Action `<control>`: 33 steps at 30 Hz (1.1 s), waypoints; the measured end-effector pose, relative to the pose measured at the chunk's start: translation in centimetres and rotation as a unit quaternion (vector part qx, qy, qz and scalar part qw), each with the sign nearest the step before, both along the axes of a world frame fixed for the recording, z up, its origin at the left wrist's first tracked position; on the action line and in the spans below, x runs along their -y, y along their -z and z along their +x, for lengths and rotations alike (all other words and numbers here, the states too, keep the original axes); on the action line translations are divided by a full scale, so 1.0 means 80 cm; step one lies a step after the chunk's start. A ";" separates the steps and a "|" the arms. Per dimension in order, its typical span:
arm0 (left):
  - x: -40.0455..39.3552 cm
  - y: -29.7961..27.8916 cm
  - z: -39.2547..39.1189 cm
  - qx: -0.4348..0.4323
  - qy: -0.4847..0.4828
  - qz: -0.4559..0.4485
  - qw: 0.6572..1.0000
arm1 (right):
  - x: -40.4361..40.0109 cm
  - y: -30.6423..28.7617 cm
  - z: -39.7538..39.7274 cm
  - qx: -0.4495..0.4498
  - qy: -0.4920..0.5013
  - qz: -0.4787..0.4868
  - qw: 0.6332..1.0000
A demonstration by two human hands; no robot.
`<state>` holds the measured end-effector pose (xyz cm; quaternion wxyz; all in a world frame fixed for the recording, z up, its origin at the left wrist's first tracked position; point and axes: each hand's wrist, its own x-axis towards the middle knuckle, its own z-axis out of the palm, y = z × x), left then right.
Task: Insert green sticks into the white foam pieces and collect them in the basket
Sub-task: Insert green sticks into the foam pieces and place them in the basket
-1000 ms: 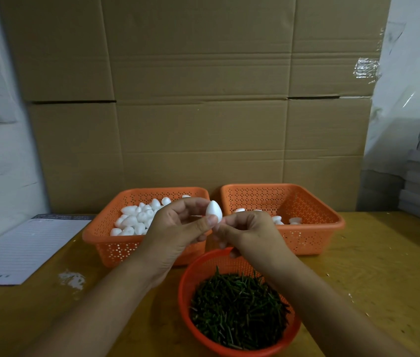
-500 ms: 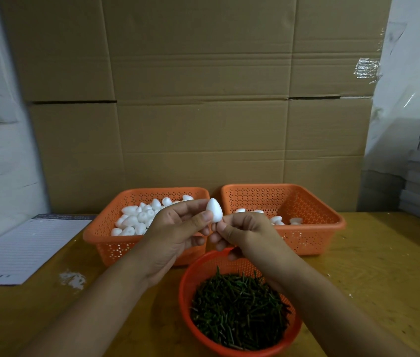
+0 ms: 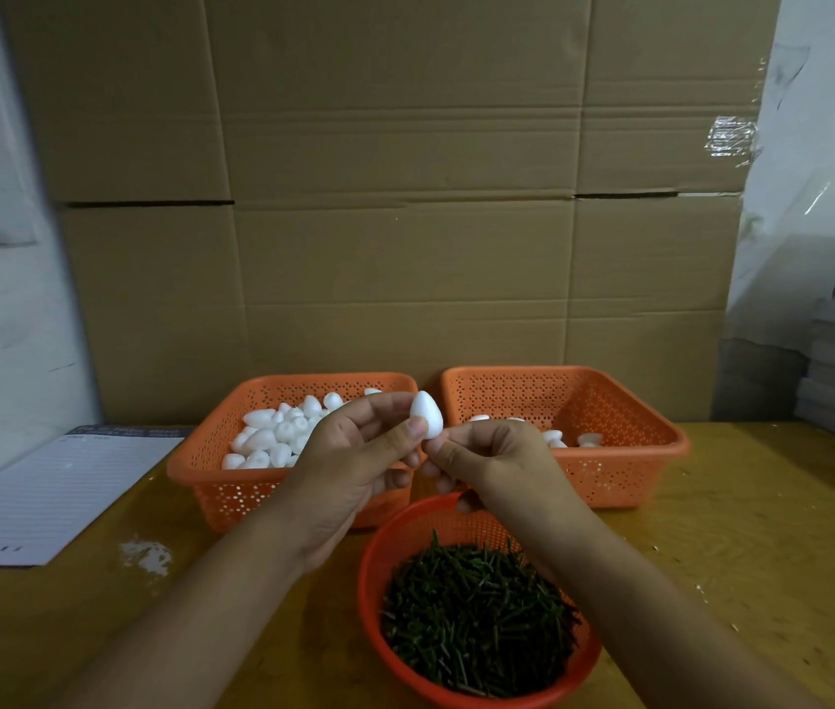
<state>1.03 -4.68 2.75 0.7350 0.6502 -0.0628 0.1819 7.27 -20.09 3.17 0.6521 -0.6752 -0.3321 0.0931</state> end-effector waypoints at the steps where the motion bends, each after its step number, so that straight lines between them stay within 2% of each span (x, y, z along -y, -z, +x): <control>1: 0.000 0.000 0.000 -0.001 0.000 0.000 1.000 | 0.000 0.000 0.000 -0.001 0.000 0.000 1.000; 23: -0.002 0.004 0.003 -0.012 -0.011 0.001 1.000 | 0.003 0.001 0.006 -0.012 0.009 -0.015 1.000; 33: 0.000 0.005 0.004 -0.041 -0.051 0.026 0.998 | 0.010 0.002 0.022 -0.040 0.058 0.024 0.997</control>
